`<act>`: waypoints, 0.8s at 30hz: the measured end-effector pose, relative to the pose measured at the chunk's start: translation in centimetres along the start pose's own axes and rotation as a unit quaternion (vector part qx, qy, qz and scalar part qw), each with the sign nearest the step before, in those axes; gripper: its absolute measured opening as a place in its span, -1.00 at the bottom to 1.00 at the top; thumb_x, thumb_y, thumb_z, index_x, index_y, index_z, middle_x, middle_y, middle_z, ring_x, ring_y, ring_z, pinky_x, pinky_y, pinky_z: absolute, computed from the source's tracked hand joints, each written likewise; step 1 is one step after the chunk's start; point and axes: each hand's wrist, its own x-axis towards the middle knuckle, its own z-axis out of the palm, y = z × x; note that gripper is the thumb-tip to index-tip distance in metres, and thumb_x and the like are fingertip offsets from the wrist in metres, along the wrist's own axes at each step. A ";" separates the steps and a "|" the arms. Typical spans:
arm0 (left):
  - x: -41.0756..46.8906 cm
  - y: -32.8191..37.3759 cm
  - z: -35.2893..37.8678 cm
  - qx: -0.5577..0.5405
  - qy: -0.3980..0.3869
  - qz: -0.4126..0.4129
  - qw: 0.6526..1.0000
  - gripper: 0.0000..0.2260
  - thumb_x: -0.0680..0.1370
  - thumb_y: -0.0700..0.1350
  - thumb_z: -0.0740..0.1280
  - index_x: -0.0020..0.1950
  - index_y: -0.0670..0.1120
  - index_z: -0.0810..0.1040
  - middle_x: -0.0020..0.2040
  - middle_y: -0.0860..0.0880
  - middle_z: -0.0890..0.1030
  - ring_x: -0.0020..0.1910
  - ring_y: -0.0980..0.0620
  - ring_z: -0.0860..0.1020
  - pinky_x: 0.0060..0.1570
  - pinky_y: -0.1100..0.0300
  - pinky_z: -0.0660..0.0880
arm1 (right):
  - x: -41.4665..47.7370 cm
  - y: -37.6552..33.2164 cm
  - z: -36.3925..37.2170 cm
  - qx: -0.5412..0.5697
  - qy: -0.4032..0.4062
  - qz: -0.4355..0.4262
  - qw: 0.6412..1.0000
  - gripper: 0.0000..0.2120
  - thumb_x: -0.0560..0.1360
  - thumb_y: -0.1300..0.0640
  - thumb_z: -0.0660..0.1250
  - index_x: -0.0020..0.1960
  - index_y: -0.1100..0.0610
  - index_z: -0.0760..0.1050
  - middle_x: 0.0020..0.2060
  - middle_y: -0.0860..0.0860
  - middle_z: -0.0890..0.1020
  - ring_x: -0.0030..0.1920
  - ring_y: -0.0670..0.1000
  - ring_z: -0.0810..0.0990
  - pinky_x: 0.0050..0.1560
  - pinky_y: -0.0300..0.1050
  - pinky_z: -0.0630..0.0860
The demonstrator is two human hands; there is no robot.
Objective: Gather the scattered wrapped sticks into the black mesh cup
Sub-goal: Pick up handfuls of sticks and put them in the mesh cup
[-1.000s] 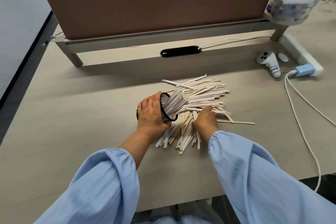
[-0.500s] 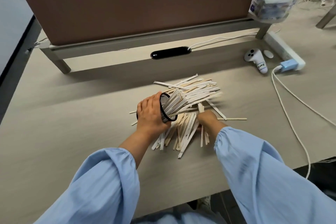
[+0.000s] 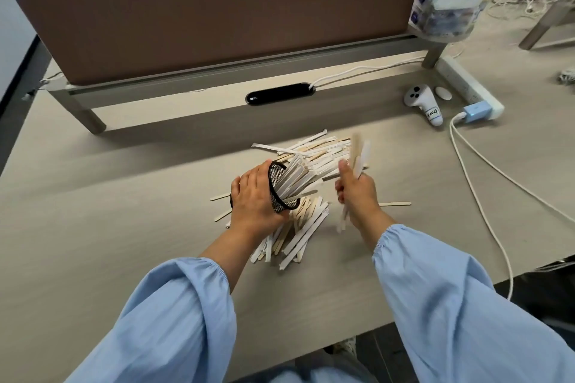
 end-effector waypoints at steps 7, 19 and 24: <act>0.3 1.0 0.3 -0.054 0.026 0.007 0.998 -0.16 0.23 0.16 0.48 0.37 -0.14 0.24 0.24 -0.13 0.47 0.22 -0.14 0.39 0.29 -0.16 0.22 | -2.2 -7.7 2.0 0.150 -0.025 -0.199 0.968 -0.53 0.62 -0.01 0.03 -0.43 0.07 0.36 -0.43 -0.05 0.51 -0.33 -0.16 0.51 -0.09 -0.33 0.47; 0.8 1.7 -1.2 -0.303 0.057 -0.043 0.950 -0.25 0.18 -0.07 0.59 0.24 0.09 0.27 0.14 0.04 0.47 0.11 0.08 0.47 0.12 0.04 0.48 | -2.3 -6.7 2.9 -0.164 -0.101 -0.307 0.932 -0.66 0.38 -0.06 0.42 0.11 0.06 0.57 0.23 0.01 0.51 0.24 -0.05 0.42 0.22 -0.34 0.32; 1.0 0.6 -0.9 -0.187 0.063 0.034 0.980 -0.19 0.18 -0.06 0.56 0.33 -0.07 0.22 0.25 -0.14 0.45 0.21 -0.07 0.39 0.15 -0.21 0.39 | -1.7 -6.7 4.1 -0.202 -0.144 -0.315 0.916 -0.55 0.56 0.01 0.16 0.41 0.13 0.32 0.35 0.05 0.46 0.36 -0.01 0.40 0.33 -0.16 0.31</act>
